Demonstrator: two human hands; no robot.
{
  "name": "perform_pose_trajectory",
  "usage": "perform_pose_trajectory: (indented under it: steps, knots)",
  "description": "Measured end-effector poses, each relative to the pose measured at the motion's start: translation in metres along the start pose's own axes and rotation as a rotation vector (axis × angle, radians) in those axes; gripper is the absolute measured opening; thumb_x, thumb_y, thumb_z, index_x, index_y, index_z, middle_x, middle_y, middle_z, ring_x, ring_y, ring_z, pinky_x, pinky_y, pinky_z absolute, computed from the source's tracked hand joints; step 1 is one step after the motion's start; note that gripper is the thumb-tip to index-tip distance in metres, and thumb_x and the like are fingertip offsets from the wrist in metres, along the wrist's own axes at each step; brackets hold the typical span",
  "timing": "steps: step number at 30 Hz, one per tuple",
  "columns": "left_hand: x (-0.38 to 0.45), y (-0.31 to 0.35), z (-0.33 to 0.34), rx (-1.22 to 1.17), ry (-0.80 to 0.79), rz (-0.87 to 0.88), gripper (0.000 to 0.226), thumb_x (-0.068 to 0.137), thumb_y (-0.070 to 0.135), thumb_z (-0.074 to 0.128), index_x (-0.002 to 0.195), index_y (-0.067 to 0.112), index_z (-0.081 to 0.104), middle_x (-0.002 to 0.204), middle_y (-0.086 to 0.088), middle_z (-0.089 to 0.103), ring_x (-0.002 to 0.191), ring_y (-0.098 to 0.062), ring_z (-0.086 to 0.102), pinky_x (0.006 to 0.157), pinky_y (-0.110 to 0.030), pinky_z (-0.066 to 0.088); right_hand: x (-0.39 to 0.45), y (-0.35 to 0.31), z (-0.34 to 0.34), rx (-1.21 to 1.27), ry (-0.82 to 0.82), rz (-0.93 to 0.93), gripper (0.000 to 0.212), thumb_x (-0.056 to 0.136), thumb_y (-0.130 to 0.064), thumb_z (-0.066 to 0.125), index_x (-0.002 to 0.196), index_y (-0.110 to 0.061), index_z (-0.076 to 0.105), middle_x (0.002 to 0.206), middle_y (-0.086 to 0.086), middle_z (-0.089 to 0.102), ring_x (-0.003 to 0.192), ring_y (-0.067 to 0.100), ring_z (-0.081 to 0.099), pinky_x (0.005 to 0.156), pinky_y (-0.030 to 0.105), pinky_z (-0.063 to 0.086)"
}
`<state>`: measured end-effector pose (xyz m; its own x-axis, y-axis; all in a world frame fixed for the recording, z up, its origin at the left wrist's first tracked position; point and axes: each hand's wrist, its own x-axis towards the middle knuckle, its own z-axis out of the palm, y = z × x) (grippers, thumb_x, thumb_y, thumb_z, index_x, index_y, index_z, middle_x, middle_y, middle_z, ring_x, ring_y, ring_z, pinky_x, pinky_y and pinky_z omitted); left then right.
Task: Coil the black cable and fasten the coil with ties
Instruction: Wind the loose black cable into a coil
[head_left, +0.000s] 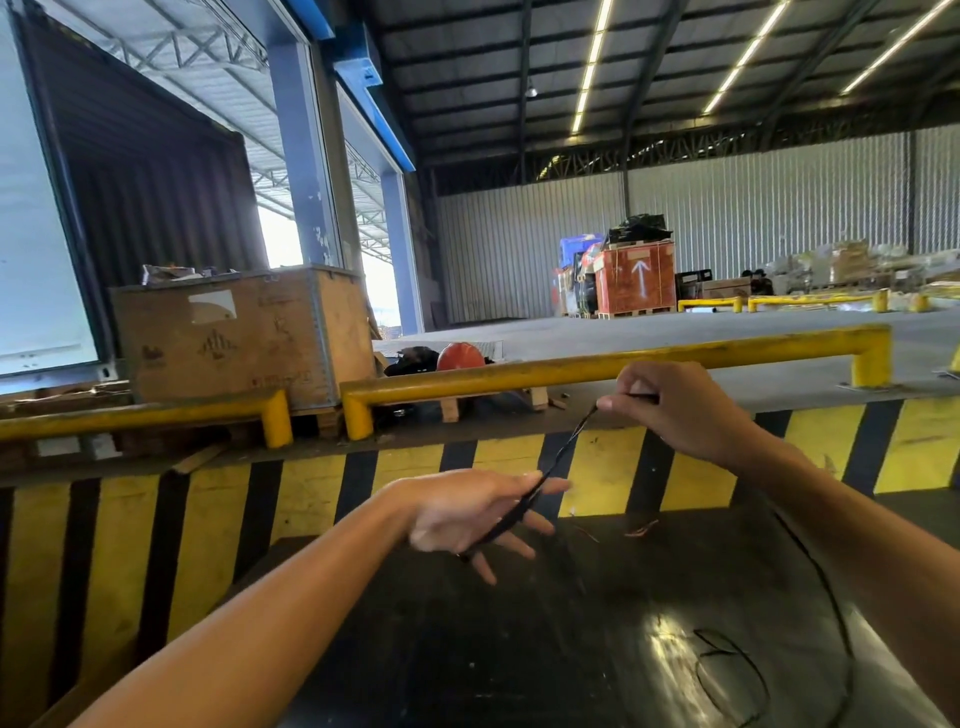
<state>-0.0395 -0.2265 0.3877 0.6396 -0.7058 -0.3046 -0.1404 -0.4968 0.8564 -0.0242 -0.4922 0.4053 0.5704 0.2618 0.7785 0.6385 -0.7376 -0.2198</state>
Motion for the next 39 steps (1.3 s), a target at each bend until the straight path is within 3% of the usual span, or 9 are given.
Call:
perform_pose_trajectory:
  steps: [4, 9, 15, 20, 22, 26, 33, 36, 39]
  knots:
    - [0.002, 0.017, 0.023, -0.413, -0.196, 0.242, 0.049, 0.091, 0.051, 0.040, 0.140, 0.044, 0.038, 0.150, -0.008, 0.037, 0.133, -0.035, 0.040, 0.096, -0.061, 0.041, -0.015, -0.009, 0.029, 0.058, 0.053, 0.206, 0.011, 0.091, -0.035, 0.054, 0.085, -0.026, 0.054, 0.069, -0.011, 0.057, 0.063, 0.006, 0.056, 0.053, 0.018, 0.036]
    - [0.001, 0.040, 0.022, -0.709, -0.183, 0.554, 0.050, 0.093, 0.045, 0.036, 0.143, 0.037, 0.037, 0.152, -0.013, 0.035, 0.135, -0.037, 0.035, 0.095, -0.068, 0.034, -0.063, -0.044, 0.074, 0.167, -0.508, 0.194, 0.020, 0.099, -0.030, 0.038, 0.104, -0.022, 0.056, 0.091, 0.003, 0.066, 0.082, 0.013, 0.063, 0.080, 0.033, 0.053]
    - [0.006, 0.037, -0.002, -0.764, 0.498, 0.735, 0.043, 0.098, 0.048, 0.029, 0.136, 0.040, 0.045, 0.150, -0.006, 0.040, 0.137, -0.030, 0.037, 0.105, -0.071, 0.021, -0.058, -0.062, 0.047, 0.119, -0.653, 0.020, 0.021, 0.097, -0.042, 0.037, 0.090, -0.028, 0.052, 0.081, -0.003, 0.062, 0.071, 0.006, 0.058, 0.068, 0.020, 0.046]
    - [0.005, 0.010, -0.009, -0.242, 0.710, 0.438, 0.041, 0.091, 0.059, 0.032, 0.128, 0.046, 0.046, 0.131, -0.002, 0.049, 0.120, -0.025, 0.047, 0.092, -0.053, 0.037, -0.031, -0.026, -0.021, -0.047, -0.454, -0.033, 0.013, 0.092, -0.033, 0.052, 0.080, -0.028, 0.057, 0.071, -0.009, 0.056, 0.069, 0.002, 0.055, 0.063, 0.014, 0.041]
    - [0.008, 0.004, 0.004, 0.090, 0.647, 0.223, 0.033, 0.087, 0.063, 0.036, 0.115, 0.050, 0.050, 0.103, 0.004, 0.039, 0.094, -0.019, 0.049, 0.086, -0.046, 0.042, -0.018, -0.018, -0.044, -0.048, -0.312, 0.013, 0.008, 0.085, -0.032, 0.060, 0.077, -0.032, 0.058, 0.066, -0.009, 0.057, 0.063, 0.000, 0.057, 0.055, 0.013, 0.040]
    - [0.015, 0.001, 0.031, 0.073, 0.113, 0.003, 0.046, 0.095, 0.055, 0.027, 0.139, 0.043, 0.037, 0.144, -0.009, 0.044, 0.120, -0.029, 0.053, 0.100, -0.052, 0.044, -0.002, -0.012, -0.050, -0.067, -0.051, 0.067, 0.014, 0.081, -0.030, 0.067, 0.073, -0.032, 0.055, 0.058, -0.009, 0.052, 0.050, 0.002, 0.052, 0.043, 0.012, 0.035]
    - [-0.001, 0.057, 0.057, -0.666, -0.411, 0.558, 0.052, 0.095, 0.047, 0.030, 0.146, 0.035, 0.031, 0.143, -0.011, 0.043, 0.119, -0.036, 0.055, 0.099, -0.067, 0.030, -0.035, -0.001, 0.013, 0.057, -0.064, 0.165, 0.014, 0.090, -0.012, 0.057, 0.088, -0.018, 0.069, 0.086, 0.000, 0.069, 0.080, 0.015, 0.062, 0.070, 0.022, 0.048]
    - [-0.002, 0.091, 0.062, -0.754, -0.202, 0.775, 0.043, 0.096, 0.047, 0.031, 0.134, 0.036, 0.047, 0.133, -0.008, 0.052, 0.116, -0.034, 0.054, 0.097, -0.059, 0.040, -0.059, -0.025, 0.051, 0.206, -0.123, 0.122, 0.034, 0.097, -0.031, 0.041, 0.074, -0.034, 0.066, 0.070, -0.022, 0.064, 0.071, -0.005, 0.057, 0.065, 0.011, 0.041]
    - [0.006, 0.106, 0.050, -0.403, 0.418, 0.777, 0.040, 0.101, 0.044, 0.023, 0.132, 0.035, 0.046, 0.129, 0.000, 0.056, 0.120, -0.023, 0.051, 0.104, -0.054, 0.037, -0.070, -0.044, 0.073, 0.197, -0.263, 0.036, 0.040, 0.091, -0.060, 0.023, 0.069, -0.042, 0.051, 0.060, -0.016, 0.057, 0.056, 0.000, 0.054, 0.056, 0.012, 0.041]
